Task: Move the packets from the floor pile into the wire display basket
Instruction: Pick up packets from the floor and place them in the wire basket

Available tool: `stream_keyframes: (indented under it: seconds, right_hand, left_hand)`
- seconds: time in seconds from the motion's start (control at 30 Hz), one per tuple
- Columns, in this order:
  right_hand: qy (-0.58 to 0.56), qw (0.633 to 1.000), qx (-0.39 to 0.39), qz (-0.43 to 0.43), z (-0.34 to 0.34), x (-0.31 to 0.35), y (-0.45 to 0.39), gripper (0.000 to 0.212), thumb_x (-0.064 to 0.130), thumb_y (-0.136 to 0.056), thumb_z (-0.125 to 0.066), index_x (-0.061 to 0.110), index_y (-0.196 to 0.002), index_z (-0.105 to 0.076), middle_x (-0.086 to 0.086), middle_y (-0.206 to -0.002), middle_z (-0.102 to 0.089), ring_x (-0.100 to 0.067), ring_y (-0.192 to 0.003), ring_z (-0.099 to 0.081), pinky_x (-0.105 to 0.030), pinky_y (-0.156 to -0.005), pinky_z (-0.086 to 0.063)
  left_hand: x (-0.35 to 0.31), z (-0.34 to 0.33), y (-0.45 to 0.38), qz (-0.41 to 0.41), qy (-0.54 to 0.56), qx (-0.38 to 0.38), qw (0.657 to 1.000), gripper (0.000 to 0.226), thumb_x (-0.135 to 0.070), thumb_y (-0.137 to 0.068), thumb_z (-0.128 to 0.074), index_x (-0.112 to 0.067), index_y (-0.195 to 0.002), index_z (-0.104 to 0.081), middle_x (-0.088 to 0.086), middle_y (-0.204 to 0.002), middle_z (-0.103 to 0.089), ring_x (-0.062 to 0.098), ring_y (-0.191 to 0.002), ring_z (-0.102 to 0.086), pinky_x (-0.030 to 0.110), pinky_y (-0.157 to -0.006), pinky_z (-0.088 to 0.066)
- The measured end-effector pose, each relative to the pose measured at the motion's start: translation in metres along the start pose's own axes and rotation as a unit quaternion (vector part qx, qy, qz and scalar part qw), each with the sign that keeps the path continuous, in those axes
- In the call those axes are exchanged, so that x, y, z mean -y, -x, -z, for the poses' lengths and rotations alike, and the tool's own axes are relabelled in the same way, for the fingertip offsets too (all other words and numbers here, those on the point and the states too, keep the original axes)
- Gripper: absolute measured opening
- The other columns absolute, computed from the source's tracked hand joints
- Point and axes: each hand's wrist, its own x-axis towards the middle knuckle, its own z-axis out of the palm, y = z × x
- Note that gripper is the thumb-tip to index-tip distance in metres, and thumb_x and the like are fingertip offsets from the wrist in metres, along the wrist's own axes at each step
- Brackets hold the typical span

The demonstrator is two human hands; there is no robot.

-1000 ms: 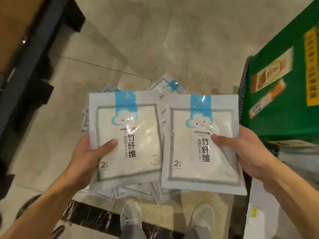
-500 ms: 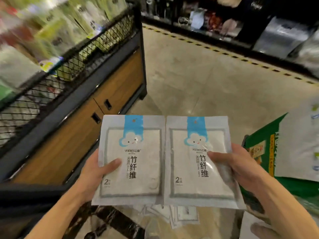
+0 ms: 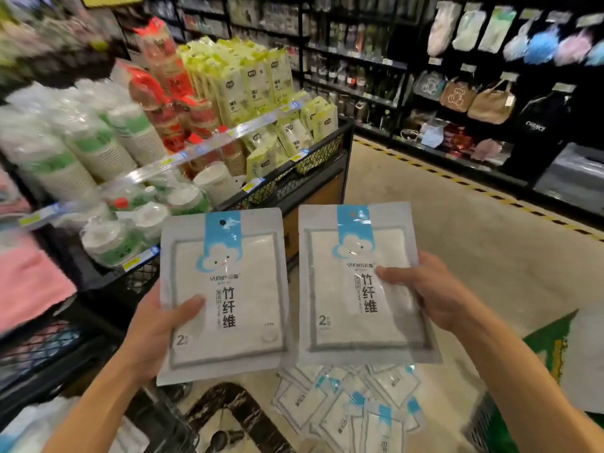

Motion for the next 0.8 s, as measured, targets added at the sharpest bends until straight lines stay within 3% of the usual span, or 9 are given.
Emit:
stream_keyframes:
  seconds: [0.03, 0.17, 0.3, 0.53, 0.63, 0.7, 0.8]
  right_hand:
    - [0.004, 1.0, 0.015, 0.004, -0.006, 0.003, 0.003, 0.035, -0.007, -0.083, -0.074, 0.004, -0.116, -0.07, -0.015, -0.104, -0.078, -0.032, -0.092, -0.077, -0.042, -0.078, -0.064]
    - [0.024, 0.996, 0.081, 0.024, -0.028, 0.01, 0.018, 0.038, -0.005, -0.083, -0.074, 0.005, -0.119, -0.069, -0.015, -0.106, -0.078, -0.034, -0.095, -0.076, -0.043, -0.08, -0.064]
    - [0.04, 0.988, 0.142, 0.038, -0.057, 0.01, 0.033, 0.036, -0.005, -0.083, -0.076, 0.006, -0.116, -0.07, -0.014, -0.102, -0.079, -0.03, -0.087, -0.078, -0.036, -0.065, -0.064]
    - [0.055, 0.967, 0.248, 0.026, -0.119, -0.015, 0.064, 0.038, -0.003, -0.083, -0.076, 0.012, -0.118, -0.068, -0.01, -0.104, -0.079, -0.03, -0.091, -0.078, -0.04, -0.069, -0.063]
    - [0.067, 0.957, 0.282, 0.03, -0.154, -0.021, 0.085, 0.039, -0.005, -0.083, -0.076, 0.007, -0.119, -0.067, -0.012, -0.102, -0.079, -0.03, -0.089, -0.078, -0.037, -0.064, -0.063]
    - [0.072, 0.949, 0.305, 0.035, -0.18, -0.024, 0.099, 0.037, -0.006, -0.083, -0.075, 0.005, -0.118, -0.068, -0.013, -0.101, -0.079, -0.03, -0.088, -0.078, -0.035, -0.063, -0.062]
    - [0.085, 0.935, 0.341, 0.05, -0.226, -0.031, 0.12, 0.046, 0.003, -0.075, -0.083, 0.002, -0.119, -0.068, -0.016, -0.104, -0.079, -0.035, -0.093, -0.077, -0.045, -0.078, -0.062]
  left_hand:
    - [-0.005, 0.004, 0.015, -0.009, 0.001, -0.014, 1.0, 0.064, -0.024, -0.069, -0.09, -0.017, -0.125, -0.061, 0.019, -0.118, -0.073, 0.043, -0.104, -0.072, 0.052, -0.075, -0.063]
    - [-0.014, 0.015, 0.079, -0.034, 0.001, -0.077, 0.996, 0.102, -0.038, -0.046, -0.101, -0.011, -0.132, -0.055, 0.018, -0.118, -0.073, 0.042, -0.103, -0.072, 0.047, -0.074, -0.064]
    - [-0.01, 0.027, 0.147, -0.039, 0.025, -0.122, 0.991, 0.112, -0.038, -0.039, -0.103, -0.008, -0.135, -0.054, 0.023, -0.122, -0.07, 0.044, -0.106, -0.071, 0.048, -0.078, -0.063]
    - [0.012, 0.062, 0.259, -0.034, 0.041, -0.212, 0.976, 0.112, -0.044, -0.034, -0.104, -0.016, -0.132, -0.057, 0.019, -0.121, -0.072, 0.041, -0.106, -0.072, 0.052, -0.076, -0.063]
    - [0.019, 0.087, 0.3, -0.041, 0.063, -0.246, 0.966, 0.085, -0.03, -0.059, -0.098, -0.014, -0.131, -0.056, 0.023, -0.122, -0.071, 0.046, -0.106, -0.071, 0.06, -0.078, -0.061]
    - [0.021, 0.105, 0.325, -0.051, 0.079, -0.266, 0.959, 0.053, -0.009, -0.079, -0.074, -0.01, -0.13, -0.057, 0.025, -0.12, -0.071, 0.048, -0.105, -0.07, 0.061, -0.079, -0.06]
    - [0.029, 0.141, 0.36, -0.055, 0.093, -0.295, 0.949, 0.051, -0.004, -0.082, -0.064, -0.009, -0.133, -0.056, 0.025, -0.12, -0.071, 0.047, -0.104, -0.071, 0.056, -0.076, -0.063]
